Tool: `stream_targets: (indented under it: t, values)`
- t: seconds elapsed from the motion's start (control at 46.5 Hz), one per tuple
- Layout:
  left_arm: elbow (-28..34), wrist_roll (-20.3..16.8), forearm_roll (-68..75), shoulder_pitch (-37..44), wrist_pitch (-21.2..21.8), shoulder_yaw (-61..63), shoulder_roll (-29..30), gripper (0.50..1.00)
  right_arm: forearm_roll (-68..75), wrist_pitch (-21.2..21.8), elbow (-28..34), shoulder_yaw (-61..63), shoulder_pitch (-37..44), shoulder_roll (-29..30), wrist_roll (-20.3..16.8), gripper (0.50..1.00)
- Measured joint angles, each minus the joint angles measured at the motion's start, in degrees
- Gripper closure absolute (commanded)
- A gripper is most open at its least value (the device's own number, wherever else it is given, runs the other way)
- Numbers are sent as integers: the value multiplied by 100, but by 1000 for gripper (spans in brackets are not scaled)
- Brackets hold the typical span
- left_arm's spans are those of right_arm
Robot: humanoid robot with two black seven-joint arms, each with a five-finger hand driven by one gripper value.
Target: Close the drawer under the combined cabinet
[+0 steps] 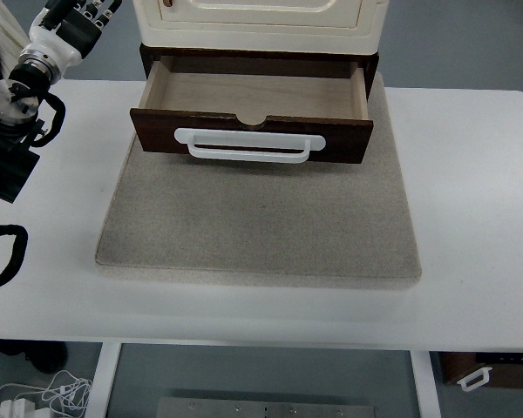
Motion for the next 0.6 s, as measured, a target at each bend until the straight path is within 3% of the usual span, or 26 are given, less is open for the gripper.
stream_targets:
  t: [0.602]
  values:
    - [16,17,2,0,-3,7,-4,501,1,1,0,0,-5,0,0,548]
